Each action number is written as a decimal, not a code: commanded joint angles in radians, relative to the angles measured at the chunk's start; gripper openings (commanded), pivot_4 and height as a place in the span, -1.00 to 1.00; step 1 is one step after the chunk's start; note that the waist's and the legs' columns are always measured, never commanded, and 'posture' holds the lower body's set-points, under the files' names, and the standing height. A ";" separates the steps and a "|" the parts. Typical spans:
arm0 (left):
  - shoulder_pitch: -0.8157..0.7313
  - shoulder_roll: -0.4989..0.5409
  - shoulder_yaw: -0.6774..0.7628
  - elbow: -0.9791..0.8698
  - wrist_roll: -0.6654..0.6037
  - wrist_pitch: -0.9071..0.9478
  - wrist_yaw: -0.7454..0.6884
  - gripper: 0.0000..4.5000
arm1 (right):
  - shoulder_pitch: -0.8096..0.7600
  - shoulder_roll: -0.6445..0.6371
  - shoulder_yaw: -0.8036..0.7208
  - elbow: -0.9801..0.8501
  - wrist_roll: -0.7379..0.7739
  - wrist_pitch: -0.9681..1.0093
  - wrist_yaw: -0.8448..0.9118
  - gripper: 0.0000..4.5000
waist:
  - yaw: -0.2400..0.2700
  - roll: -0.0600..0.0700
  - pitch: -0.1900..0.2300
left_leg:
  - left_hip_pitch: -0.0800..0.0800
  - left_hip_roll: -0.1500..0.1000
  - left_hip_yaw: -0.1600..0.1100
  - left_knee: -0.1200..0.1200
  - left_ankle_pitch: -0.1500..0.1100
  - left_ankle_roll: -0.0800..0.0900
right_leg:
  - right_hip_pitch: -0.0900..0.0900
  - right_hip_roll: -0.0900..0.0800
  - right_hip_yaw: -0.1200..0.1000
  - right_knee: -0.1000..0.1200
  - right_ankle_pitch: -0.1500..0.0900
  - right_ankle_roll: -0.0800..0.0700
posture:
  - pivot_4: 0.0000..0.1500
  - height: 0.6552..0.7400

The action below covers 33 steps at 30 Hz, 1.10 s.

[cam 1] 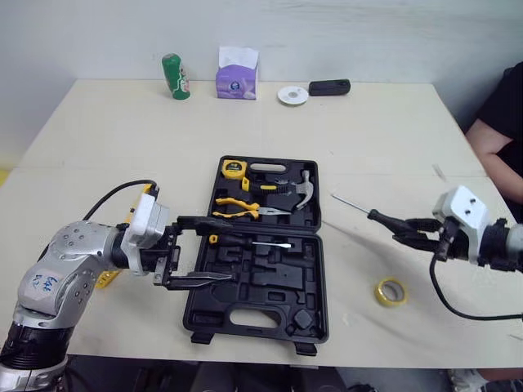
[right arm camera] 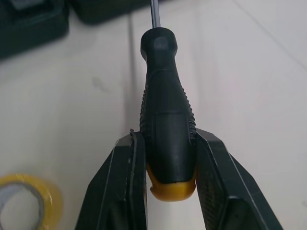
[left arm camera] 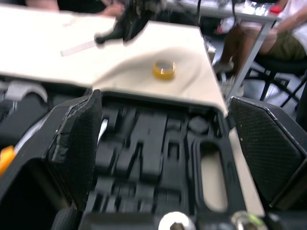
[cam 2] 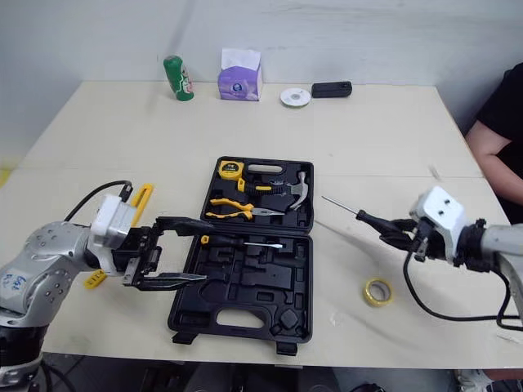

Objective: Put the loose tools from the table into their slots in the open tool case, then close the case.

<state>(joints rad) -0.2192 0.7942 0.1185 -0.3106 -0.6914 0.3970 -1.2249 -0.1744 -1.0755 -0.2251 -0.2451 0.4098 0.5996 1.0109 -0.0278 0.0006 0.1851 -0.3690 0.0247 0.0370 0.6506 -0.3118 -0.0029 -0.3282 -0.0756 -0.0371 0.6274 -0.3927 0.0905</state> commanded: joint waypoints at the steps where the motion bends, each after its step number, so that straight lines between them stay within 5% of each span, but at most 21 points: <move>1: 0.019 0.015 0.030 0.032 0.027 -0.051 -0.032 1.00 | -0.089 -0.030 0.043 -0.171 0.115 0.199 -0.007 -0.59 | 0.001 0.000 0.000 | 0.000 0.000 0.000 0.000 0.000 0.000 | 0.000 0.000 0.000 0.000 0.000 0.000 | 1.00 1.00; 13: 0.127 0.062 0.119 0.097 0.043 -0.103 -0.069 1.00 | -0.504 0.039 0.442 -0.406 0.173 0.566 -0.073 -0.59 | -0.004 0.000 0.001 | -0.007 -0.001 -0.001 -0.002 0.000 0.000 | -0.010 -0.003 0.000 0.000 0.000 -0.001 | 1.00 1.00; 33: 0.231 0.076 0.150 0.037 0.045 -0.085 -0.036 1.00 | -0.603 0.184 0.721 -0.420 0.050 0.614 -0.192 -0.59 | -0.005 -0.001 0.001 | -0.011 -0.002 -0.001 -0.001 0.002 0.001 | -0.014 -0.004 0.000 0.004 0.000 -0.001 | 1.00 1.00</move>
<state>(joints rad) 0.0074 0.8550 0.2379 -0.2339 -0.6430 0.3101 -1.2647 -0.7624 -0.8943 0.4977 -0.6300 0.4686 1.2204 0.8220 -0.0326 0.0000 0.1858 -0.3800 0.0225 0.0360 0.6499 -0.3099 -0.0018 -0.3424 -0.0796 -0.0372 0.6312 -0.3930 0.0898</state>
